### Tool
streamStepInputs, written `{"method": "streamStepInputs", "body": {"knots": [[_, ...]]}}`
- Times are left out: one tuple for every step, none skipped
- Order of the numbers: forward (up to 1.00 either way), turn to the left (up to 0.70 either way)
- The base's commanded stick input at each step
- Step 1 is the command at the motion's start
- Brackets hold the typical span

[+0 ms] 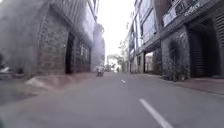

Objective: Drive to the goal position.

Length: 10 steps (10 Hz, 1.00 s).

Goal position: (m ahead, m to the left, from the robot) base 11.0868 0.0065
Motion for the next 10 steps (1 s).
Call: {"method": "streamStepInputs", "body": {"knots": [[1.0, 0.0], [1.0, 0.0], [1.0, 0.0], [1.0, 0.0], [1.0, 0.0], [1.0, -0.07], [1.0, -0.19], [1.0, -0.34], [1.0, -0.4], [1.0, -0.4]]}}
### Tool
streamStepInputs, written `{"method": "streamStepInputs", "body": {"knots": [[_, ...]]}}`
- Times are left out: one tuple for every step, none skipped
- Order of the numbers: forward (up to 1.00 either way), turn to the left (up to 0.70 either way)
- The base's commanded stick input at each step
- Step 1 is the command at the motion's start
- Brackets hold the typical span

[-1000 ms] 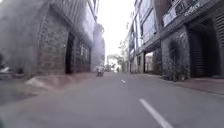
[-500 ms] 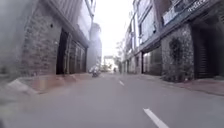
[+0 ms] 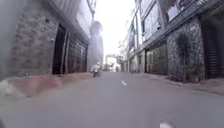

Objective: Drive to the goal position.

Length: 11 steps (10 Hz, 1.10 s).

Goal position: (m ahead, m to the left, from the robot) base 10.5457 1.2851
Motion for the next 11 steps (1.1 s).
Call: {"method": "streamStepInputs", "body": {"knots": [[1.0, -0.4], [1.0, -0.4], [1.0, -0.4], [1.0, -0.4], [1.0, -0.4], [1.0, -0.4], [1.0, -0.4], [1.0, -0.4], [1.0, -0.4], [1.0, -0.4], [1.0, -0.4]]}}
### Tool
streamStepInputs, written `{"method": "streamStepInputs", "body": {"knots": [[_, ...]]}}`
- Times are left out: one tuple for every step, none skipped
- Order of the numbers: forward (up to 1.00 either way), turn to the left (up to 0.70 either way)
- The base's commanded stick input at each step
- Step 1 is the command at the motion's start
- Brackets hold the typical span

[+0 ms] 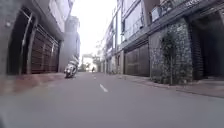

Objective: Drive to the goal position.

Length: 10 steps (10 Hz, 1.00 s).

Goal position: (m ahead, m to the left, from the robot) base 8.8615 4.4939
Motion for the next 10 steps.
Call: {"method": "streamStepInputs", "body": {"knots": [[1.0, -0.4], [1.0, -0.4], [1.0, -0.4], [1.0, -0.4], [1.0, -0.4], [1.0, -0.09], [1.0, 0.0], [1.0, 0.0], [1.0, 0.0], [1.0, 0.0]]}}
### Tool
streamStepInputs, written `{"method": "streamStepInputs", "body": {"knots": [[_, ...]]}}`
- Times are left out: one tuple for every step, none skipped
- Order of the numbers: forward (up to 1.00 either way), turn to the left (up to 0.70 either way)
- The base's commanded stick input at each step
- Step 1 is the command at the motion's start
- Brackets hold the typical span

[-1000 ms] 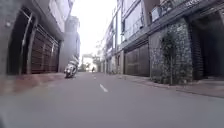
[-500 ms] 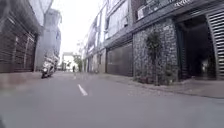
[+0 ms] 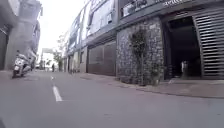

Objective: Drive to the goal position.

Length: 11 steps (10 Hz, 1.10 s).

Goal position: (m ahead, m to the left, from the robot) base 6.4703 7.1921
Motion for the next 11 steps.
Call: {"method": "streamStepInputs", "body": {"knots": [[1.0, 0.0], [1.0, 0.0], [1.0, 0.0], [1.0, 0.07], [1.0, 0.36], [1.0, 0.4], [1.0, 0.4], [1.0, 0.4], [1.0, 0.33], [1.0, 0.0], [1.0, 0.0]]}}
